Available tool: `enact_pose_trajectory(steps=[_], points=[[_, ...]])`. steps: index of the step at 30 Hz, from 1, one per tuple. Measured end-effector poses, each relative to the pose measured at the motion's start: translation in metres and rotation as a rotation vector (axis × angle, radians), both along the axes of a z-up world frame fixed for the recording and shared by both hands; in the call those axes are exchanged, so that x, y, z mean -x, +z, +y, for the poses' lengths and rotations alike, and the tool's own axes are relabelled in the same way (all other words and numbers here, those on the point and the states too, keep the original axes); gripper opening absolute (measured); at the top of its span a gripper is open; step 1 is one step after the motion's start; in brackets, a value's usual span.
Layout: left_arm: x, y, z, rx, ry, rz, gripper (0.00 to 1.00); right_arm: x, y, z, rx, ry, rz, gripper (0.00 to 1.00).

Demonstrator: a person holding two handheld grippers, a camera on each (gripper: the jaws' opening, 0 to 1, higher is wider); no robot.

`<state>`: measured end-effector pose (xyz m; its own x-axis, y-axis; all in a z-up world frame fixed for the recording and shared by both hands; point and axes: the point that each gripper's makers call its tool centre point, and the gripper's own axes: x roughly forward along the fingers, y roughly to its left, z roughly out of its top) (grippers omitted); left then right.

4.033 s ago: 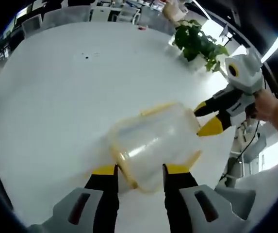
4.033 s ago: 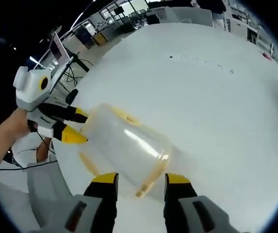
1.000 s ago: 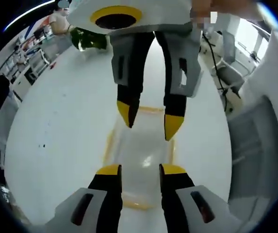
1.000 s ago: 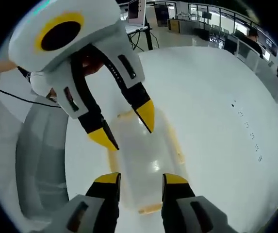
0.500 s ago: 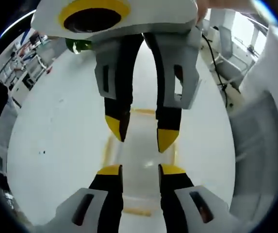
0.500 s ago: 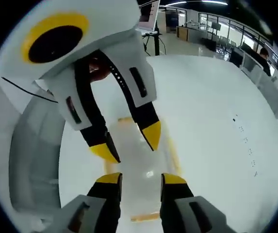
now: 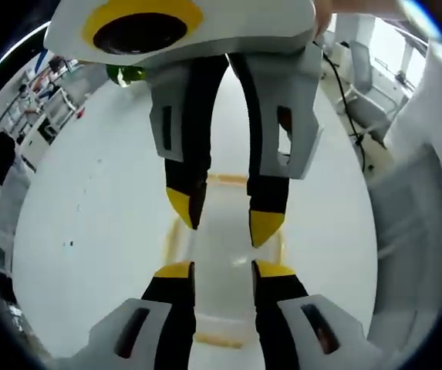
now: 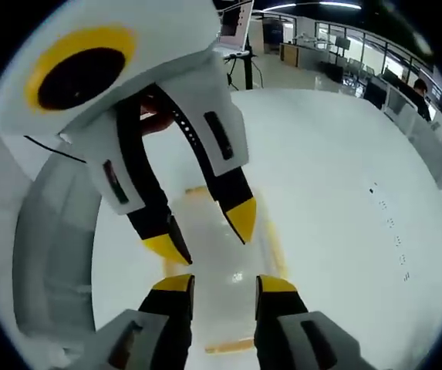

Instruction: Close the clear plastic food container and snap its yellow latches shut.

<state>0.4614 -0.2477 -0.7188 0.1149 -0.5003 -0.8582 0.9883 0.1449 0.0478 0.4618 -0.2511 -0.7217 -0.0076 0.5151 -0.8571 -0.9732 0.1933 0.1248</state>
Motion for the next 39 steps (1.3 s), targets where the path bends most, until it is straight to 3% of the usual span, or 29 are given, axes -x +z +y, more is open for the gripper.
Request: enact_pose_trajectory(steps=[7, 31, 39], points=[[0.006, -0.009, 0.0, -0.029, -0.022, -0.009, 0.27, -0.004, -0.001, 0.001, 0.002, -0.007, -0.005, 0.29], [0.022, -0.005, 0.001, -0.01, -0.014, -0.005, 0.36, -0.02, 0.0, 0.007, -0.002, -0.002, -0.035, 0.32], [0.027, -0.01, 0.001, -0.021, -0.026, -0.031, 0.38, -0.029, 0.0, 0.011, 0.001, 0.003, -0.045, 0.33]])
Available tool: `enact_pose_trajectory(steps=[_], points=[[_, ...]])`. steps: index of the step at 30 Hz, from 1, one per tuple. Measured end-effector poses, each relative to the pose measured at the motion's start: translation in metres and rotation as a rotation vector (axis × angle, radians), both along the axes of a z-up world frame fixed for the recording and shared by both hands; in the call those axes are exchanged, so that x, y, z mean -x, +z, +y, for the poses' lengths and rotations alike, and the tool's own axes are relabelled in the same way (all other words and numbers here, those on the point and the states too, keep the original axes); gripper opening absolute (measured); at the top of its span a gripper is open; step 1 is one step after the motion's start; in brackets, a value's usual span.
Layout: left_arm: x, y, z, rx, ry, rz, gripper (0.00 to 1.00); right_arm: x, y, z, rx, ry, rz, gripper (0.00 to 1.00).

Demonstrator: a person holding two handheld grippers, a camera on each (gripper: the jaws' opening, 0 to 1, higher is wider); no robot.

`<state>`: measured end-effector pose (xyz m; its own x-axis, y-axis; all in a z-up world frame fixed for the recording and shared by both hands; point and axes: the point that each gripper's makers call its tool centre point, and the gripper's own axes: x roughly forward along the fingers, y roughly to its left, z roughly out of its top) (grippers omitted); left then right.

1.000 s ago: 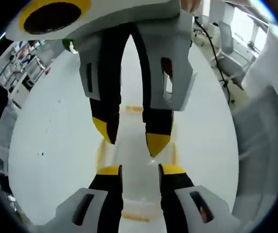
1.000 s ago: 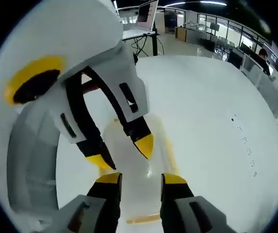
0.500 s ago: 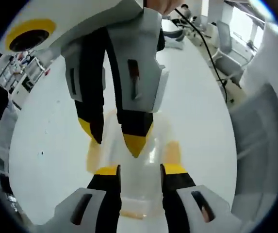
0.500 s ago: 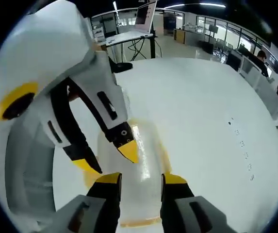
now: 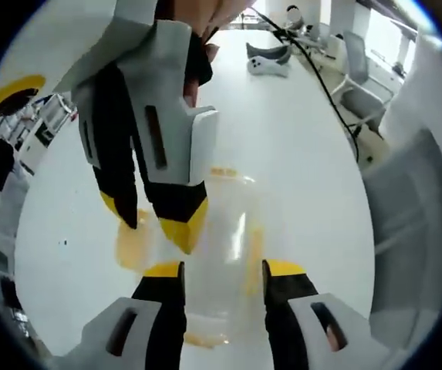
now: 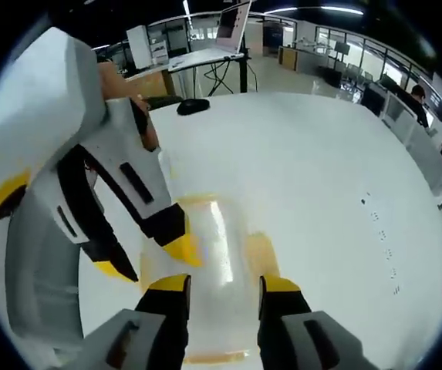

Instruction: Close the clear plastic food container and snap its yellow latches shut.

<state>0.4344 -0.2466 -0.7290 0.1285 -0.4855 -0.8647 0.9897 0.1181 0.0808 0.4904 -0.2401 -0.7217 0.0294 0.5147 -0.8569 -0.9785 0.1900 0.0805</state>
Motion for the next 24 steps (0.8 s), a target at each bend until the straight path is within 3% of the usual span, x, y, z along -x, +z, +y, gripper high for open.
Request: enact_pose_trajectory(steps=[11, 24], points=[[-0.001, -0.003, 0.001, 0.001, 0.005, -0.042, 0.39, -0.005, -0.007, -0.001, 0.027, 0.03, 0.008, 0.35], [-0.003, -0.008, -0.002, -0.016, -0.031, -0.114, 0.4, -0.006, -0.016, 0.0, 0.075, 0.103, 0.063, 0.35]])
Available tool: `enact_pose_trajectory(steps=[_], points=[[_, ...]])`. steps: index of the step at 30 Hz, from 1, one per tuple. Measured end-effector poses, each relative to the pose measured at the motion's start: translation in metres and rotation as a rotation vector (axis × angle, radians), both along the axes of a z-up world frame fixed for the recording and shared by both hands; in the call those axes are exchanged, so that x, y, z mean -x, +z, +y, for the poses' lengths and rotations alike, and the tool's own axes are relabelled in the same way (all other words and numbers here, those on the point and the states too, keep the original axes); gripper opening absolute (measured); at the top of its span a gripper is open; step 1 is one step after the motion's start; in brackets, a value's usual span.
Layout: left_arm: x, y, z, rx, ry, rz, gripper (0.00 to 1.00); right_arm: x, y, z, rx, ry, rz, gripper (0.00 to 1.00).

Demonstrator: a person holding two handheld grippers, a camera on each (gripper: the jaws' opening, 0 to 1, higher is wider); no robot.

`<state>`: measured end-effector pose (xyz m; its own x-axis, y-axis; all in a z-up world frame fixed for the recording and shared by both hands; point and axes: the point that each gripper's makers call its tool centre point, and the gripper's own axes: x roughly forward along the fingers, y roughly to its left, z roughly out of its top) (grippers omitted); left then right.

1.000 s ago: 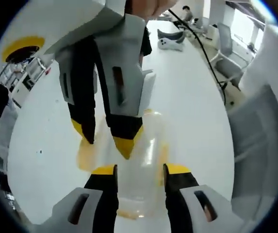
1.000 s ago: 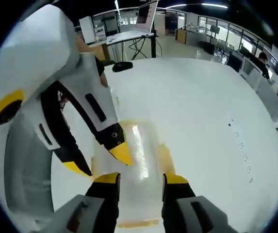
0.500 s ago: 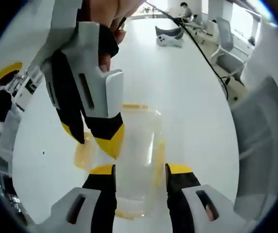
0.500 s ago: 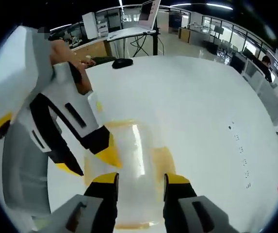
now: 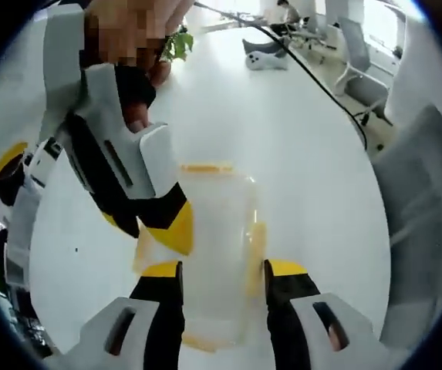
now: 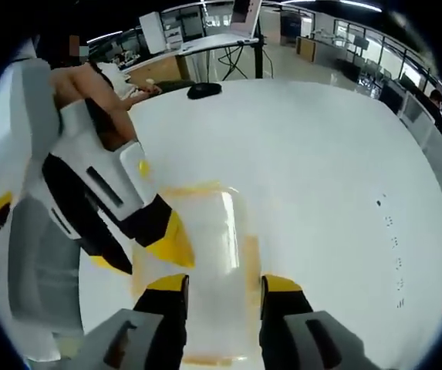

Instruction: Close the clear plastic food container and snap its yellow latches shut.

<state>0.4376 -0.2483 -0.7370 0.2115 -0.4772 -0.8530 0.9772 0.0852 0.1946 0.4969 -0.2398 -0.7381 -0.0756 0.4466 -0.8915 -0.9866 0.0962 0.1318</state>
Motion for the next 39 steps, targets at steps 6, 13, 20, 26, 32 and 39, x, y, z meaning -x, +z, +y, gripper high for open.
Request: enact_pose_trajectory(steps=[6, 13, 20, 26, 32, 39], points=[[0.001, -0.003, 0.001, -0.025, -0.025, -0.049, 0.41, 0.001, -0.001, 0.002, 0.014, 0.044, 0.04, 0.35], [-0.002, -0.005, 0.003, -0.05, -0.034, -0.126, 0.4, 0.002, -0.003, 0.003, 0.03, 0.065, 0.079, 0.35], [0.0, -0.007, 0.003, -0.056, -0.039, -0.148, 0.4, 0.002, -0.005, 0.003, 0.044, 0.083, 0.118, 0.35], [-0.002, -0.007, 0.002, -0.05, -0.016, -0.159, 0.38, 0.003, -0.008, 0.004, 0.074, 0.105, 0.173, 0.35], [-0.004, -0.012, -0.004, -0.067, 0.02, -0.199, 0.34, 0.002, -0.012, 0.004, 0.11, 0.108, 0.232, 0.31], [-0.006, -0.009, 0.003, -0.067, 0.016, -0.193, 0.34, 0.006, -0.011, 0.004, 0.147, 0.123, 0.226, 0.32]])
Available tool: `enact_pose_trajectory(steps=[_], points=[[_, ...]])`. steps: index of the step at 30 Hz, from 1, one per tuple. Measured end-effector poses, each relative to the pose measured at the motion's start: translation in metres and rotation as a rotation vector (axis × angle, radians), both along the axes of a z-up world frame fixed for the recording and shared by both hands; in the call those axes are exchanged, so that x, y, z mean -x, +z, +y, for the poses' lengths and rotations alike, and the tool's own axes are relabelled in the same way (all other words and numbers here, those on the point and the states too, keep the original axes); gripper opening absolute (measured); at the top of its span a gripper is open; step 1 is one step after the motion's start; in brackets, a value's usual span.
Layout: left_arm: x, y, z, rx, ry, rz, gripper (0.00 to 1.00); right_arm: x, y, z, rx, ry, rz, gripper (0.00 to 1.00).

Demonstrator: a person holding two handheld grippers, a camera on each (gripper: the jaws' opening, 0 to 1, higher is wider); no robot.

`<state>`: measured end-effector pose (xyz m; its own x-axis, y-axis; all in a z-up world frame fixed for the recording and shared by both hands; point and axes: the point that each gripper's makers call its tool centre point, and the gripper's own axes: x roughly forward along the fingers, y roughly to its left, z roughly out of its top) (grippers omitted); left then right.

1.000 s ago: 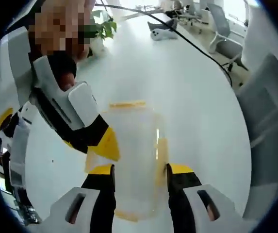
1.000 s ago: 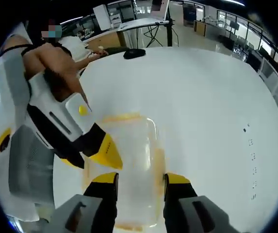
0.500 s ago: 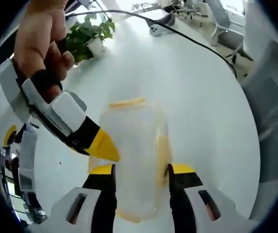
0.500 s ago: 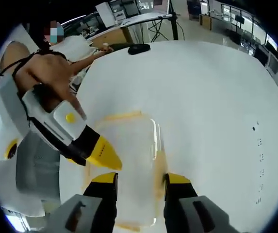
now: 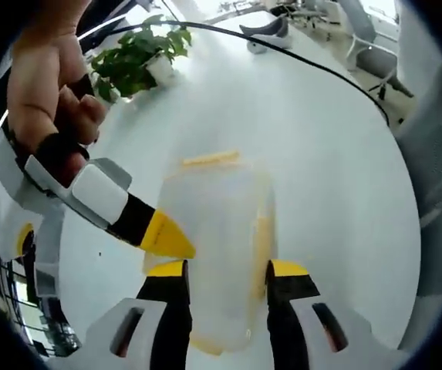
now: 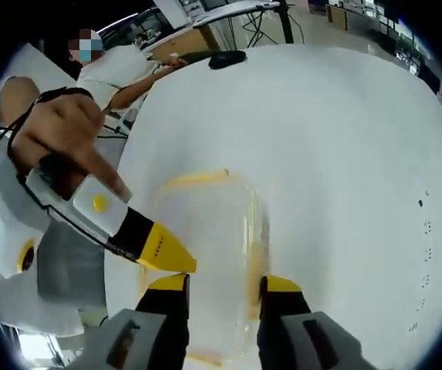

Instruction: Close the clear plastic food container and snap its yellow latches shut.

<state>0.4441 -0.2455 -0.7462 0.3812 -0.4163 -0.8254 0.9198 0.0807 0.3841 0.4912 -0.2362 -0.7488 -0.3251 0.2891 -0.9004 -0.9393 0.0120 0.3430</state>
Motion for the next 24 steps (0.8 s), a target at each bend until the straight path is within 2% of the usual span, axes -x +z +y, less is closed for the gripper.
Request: enact_pose_trajectory(steps=[14, 20, 24], points=[[0.0025, 0.0011, -0.0006, 0.008, -0.011, -0.01, 0.36, 0.0021, 0.0022, 0.0018, -0.048, -0.022, -0.006, 0.34], [0.0026, 0.0023, -0.0014, 0.006, -0.01, -0.015, 0.37, 0.0033, 0.0045, 0.0025, -0.048, -0.011, -0.044, 0.35], [0.0013, 0.0035, -0.0019, 0.02, 0.002, 0.017, 0.37, 0.002, 0.0062, 0.0003, -0.067, -0.045, -0.072, 0.35]])
